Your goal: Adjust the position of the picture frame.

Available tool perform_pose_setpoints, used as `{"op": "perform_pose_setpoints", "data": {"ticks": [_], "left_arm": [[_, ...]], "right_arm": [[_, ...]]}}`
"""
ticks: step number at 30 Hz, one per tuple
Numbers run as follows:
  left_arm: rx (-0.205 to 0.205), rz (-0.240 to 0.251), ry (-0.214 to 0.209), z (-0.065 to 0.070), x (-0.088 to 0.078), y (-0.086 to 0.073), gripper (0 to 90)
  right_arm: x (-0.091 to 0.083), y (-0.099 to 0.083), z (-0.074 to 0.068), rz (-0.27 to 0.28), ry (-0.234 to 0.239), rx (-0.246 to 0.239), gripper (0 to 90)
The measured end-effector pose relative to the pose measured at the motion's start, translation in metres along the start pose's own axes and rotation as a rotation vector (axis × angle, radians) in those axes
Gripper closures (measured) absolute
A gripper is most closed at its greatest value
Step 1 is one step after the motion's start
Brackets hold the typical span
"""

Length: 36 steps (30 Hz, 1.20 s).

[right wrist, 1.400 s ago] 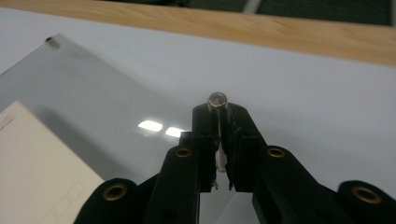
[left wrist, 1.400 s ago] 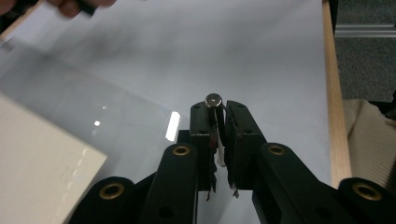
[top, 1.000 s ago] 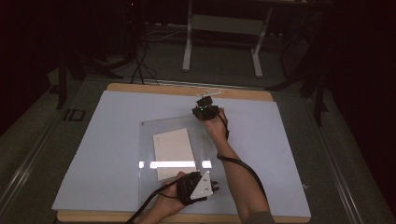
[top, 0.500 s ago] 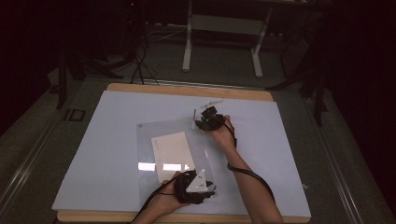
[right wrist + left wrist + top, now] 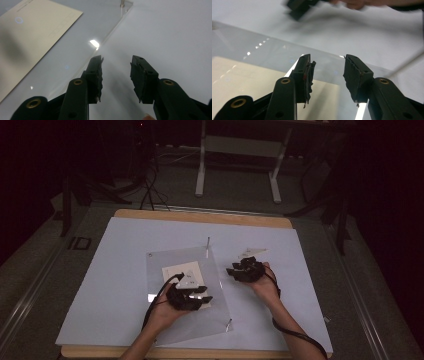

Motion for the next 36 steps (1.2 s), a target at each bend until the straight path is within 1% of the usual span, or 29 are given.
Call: {"op": "perform_pose_setpoints", "data": {"ticks": [2, 4, 7, 11, 12, 14, 17, 18, 20, 21, 23, 26, 28, 29, 31, 33, 34, 36], "left_arm": [[-0.009, -0.007, 0.019, -0.010, -0.001, 0.003, 56.9], [-0.004, -0.015, 0.040, -0.018, -0.001, 0.007, 56.9], [-0.013, -0.020, 0.065, -0.032, 0.001, 0.013, 56.8], [-0.036, -0.015, 0.090, -0.052, 0.005, 0.021, 56.8], [-0.043, -0.013, 0.092, -0.056, 0.007, 0.023, 56.8], [-0.059, -0.015, 0.111, -0.065, 0.010, 0.026, 56.5], [-0.079, -0.020, 0.143, -0.078, 0.015, 0.029, 54.3], [-0.084, -0.025, 0.156, -0.082, 0.016, 0.030, 54.2], [-0.101, -0.038, 0.167, -0.090, 0.019, 0.032, 54.2], [-0.104, -0.043, 0.182, -0.094, 0.020, 0.033, 54.3], [-0.113, -0.047, 0.199, -0.101, 0.023, 0.036, 54.2], [-0.118, -0.035, 0.230, -0.111, 0.028, 0.039, 53.2], [-0.143, -0.037, 0.240, -0.118, 0.032, 0.039, 51.8], [-0.154, -0.030, 0.252, -0.122, 0.034, 0.039, 51.9], [-0.178, -0.020, 0.253, -0.128, 0.036, 0.040, 52.2], [-0.184, -0.033, 0.266, -0.133, 0.040, 0.042, 52.8], [-0.183, -0.027, 0.275, -0.135, 0.042, 0.043, 53.5], [-0.197, -0.009, 0.284, -0.140, 0.045, 0.047, 53.9]], "right_arm": [[-0.006, -0.006, 0.000, 0.005, 0.009, 0.007, 60.6], [-0.011, -0.012, -0.001, 0.015, 0.018, 0.015, 60.6], [-0.018, -0.020, -0.006, 0.020, 0.025, 0.010, 60.1], [-0.028, -0.032, -0.016, 0.029, 0.055, -0.008, 58.5], [-0.031, -0.034, -0.018, 0.032, 0.067, -0.014, 57.1], [-0.036, -0.040, -0.022, 0.035, 0.093, -0.030, 56.4], [-0.043, -0.047, -0.023, 0.049, 0.117, -0.025, 56.4], [-0.045, -0.049, -0.025, 0.052, 0.119, -0.023, 56.4], [-0.048, -0.055, -0.027, 0.056, 0.129, -0.026, 56.5], [-0.050, -0.057, -0.029, 0.060, 0.134, -0.029, 56.5], [-0.054, -0.063, -0.033, 0.071, 0.149, -0.028, 56.5], [-0.059, -0.069, -0.040, 0.077, 0.165, -0.038, 56.5], [-0.063, -0.072, -0.044, 0.076, 0.175, -0.049, 56.4], [-0.065, -0.073, -0.046, 0.081, 0.184, -0.052, 56.4], [-0.069, -0.076, -0.049, 0.086, 0.194, -0.063, 56.8], [-0.073, -0.078, -0.052, 0.092, 0.204, -0.074, 58.5], [-0.075, -0.079, -0.053, 0.096, 0.215, -0.073, 60.0], [-0.078, -0.081, -0.054, 0.105, 0.237, -0.071, 60.4]]}}
Point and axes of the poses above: each handheld gripper's, and its own axes: x roughly forward along the jaws, y roughly out of its top, z roughly to its right, the point moved 1 cm from there along x, roughly forward along the jaws, and after that the axes turned 10 degrees about -y, right-handed, at the moved point
